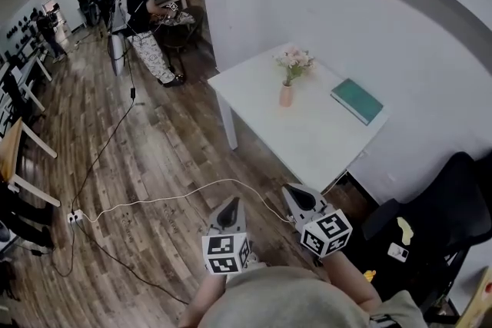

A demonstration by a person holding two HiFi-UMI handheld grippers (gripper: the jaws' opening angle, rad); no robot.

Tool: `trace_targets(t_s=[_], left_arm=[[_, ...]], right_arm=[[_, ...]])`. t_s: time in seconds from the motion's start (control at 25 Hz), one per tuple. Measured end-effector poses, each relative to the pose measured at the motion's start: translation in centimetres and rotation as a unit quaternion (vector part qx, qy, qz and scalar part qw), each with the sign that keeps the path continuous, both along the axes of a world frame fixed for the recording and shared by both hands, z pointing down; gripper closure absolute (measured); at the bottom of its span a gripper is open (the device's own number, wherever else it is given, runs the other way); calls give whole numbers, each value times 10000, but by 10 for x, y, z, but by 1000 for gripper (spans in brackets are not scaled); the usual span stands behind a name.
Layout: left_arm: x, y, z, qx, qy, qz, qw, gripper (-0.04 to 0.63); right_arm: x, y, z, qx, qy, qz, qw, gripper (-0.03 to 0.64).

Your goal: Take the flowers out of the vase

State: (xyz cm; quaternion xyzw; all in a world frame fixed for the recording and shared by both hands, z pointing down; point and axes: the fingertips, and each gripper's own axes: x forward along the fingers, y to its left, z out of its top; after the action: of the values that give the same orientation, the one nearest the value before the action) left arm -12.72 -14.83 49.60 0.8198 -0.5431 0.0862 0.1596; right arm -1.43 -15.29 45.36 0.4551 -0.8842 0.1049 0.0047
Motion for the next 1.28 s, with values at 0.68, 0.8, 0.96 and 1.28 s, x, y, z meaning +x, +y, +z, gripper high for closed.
trace_targets(t_s=[0.68, 0.8, 0.96, 1.28], left_arm=[[-47, -84, 11, -26, 0, 290, 9996, 584], [-50, -91, 12, -47, -19, 312, 9995, 584], [-57, -99, 13, -80, -18, 291, 9995, 584], [-56, -127, 14, -39, -25, 305, 9995, 584]], right_arm=[[-49, -80, 11, -59, 87, 234, 9997, 615], [-50, -89, 13, -100, 63, 281, 9995, 615], [-54, -96, 13, -105, 104, 279, 9995, 615], [-46, -125, 19, -155, 171, 367, 9991, 615]])
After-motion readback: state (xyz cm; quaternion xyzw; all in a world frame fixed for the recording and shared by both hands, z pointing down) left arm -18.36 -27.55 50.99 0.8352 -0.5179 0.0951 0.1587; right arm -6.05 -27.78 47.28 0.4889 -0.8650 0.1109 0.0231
